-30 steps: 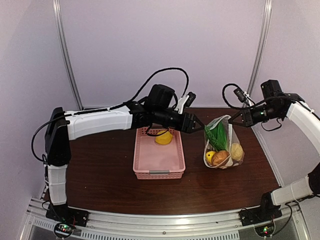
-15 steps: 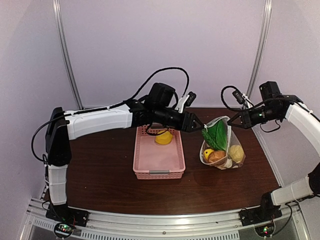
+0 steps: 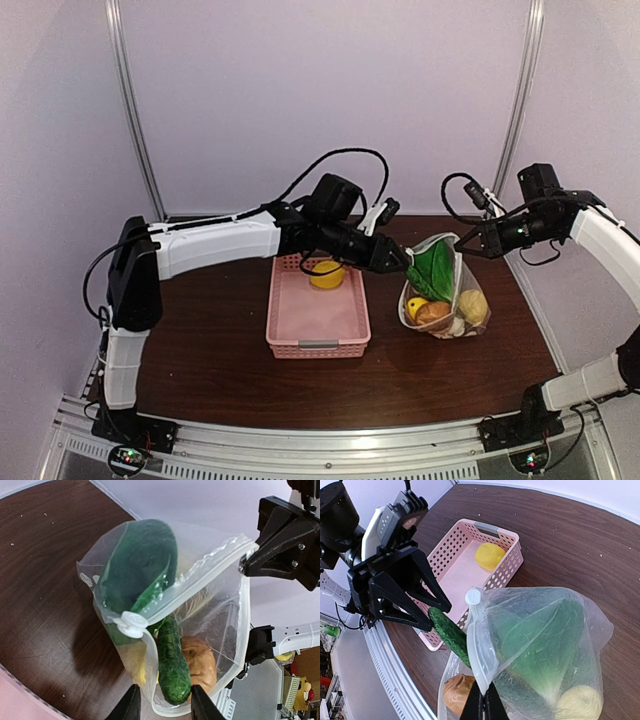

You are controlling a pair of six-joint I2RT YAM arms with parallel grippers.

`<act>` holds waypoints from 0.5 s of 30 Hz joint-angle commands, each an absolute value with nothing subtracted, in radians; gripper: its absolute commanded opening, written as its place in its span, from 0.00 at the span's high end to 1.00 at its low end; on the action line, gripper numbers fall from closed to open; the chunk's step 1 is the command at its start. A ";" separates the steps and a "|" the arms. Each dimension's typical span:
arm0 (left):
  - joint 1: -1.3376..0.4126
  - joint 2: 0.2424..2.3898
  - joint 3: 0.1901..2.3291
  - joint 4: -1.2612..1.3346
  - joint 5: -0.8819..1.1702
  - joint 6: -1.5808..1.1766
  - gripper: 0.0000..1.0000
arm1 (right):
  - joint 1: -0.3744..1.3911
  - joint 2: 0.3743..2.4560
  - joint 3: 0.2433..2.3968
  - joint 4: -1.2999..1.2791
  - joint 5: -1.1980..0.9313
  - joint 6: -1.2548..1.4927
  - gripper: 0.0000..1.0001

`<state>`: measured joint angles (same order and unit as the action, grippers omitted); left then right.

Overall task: Place the food in the zip-top bag and seal the zipper
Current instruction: Adjust the fake vegetable in the zipper food storage bag.

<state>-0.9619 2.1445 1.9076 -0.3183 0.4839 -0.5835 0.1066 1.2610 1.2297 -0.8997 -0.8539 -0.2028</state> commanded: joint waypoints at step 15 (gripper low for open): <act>-0.971 2.207 1.973 -0.273 0.555 -0.571 0.95 | 0.115 1.227 1.203 -0.873 -0.822 -0.198 1.00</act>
